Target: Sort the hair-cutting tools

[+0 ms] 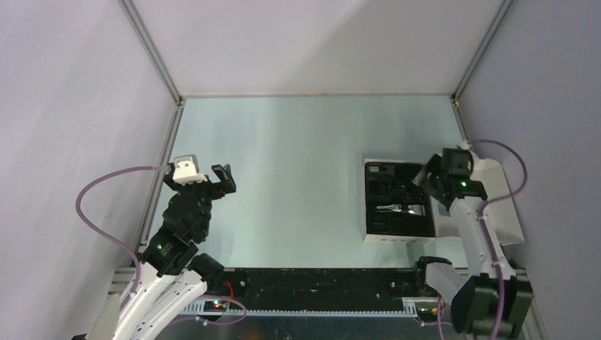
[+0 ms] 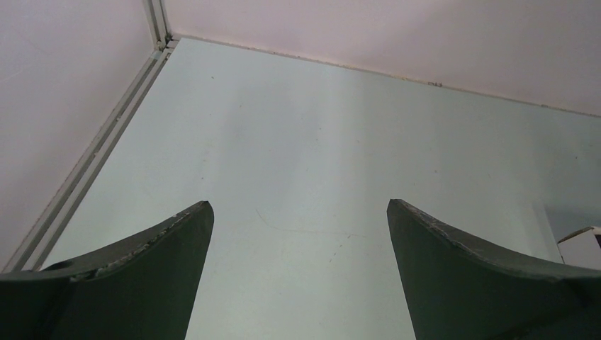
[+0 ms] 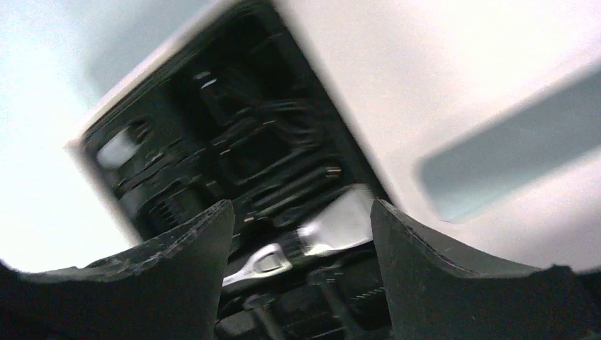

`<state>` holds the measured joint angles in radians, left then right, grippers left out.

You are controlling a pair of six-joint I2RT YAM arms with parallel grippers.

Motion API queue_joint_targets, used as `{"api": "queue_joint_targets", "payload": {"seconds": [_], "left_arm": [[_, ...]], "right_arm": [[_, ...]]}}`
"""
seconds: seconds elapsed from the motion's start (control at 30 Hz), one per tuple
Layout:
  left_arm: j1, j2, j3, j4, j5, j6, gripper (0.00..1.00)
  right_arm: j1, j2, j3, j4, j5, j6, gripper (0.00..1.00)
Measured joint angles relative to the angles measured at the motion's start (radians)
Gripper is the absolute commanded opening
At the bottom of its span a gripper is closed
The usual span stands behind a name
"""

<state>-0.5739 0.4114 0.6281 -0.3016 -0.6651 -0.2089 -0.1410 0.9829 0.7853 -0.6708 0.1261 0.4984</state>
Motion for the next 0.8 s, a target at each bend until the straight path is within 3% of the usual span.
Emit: {"api": "queue_joint_targets", "payload": {"seconds": [0.17,0.37,0.57,0.8], "left_arm": [[0.0,0.02,0.0,0.0,0.015,0.0,1.0],[0.0,0.043,0.0,0.0,0.018,0.0,1.0],[0.0,0.053,0.0,0.0,0.018,0.0,1.0],[0.0,0.053,0.0,0.0,0.019,0.0,1.0]], "right_arm": [[0.29,0.148,0.08,0.121,-0.011,-0.037,0.76],[0.503,0.396,0.201,0.242,0.002,-0.048,0.74],[0.594,0.56,0.261,0.274,0.016,-0.047,0.68],[0.637,0.621,0.298,0.273,0.024,-0.046,0.59]]}}
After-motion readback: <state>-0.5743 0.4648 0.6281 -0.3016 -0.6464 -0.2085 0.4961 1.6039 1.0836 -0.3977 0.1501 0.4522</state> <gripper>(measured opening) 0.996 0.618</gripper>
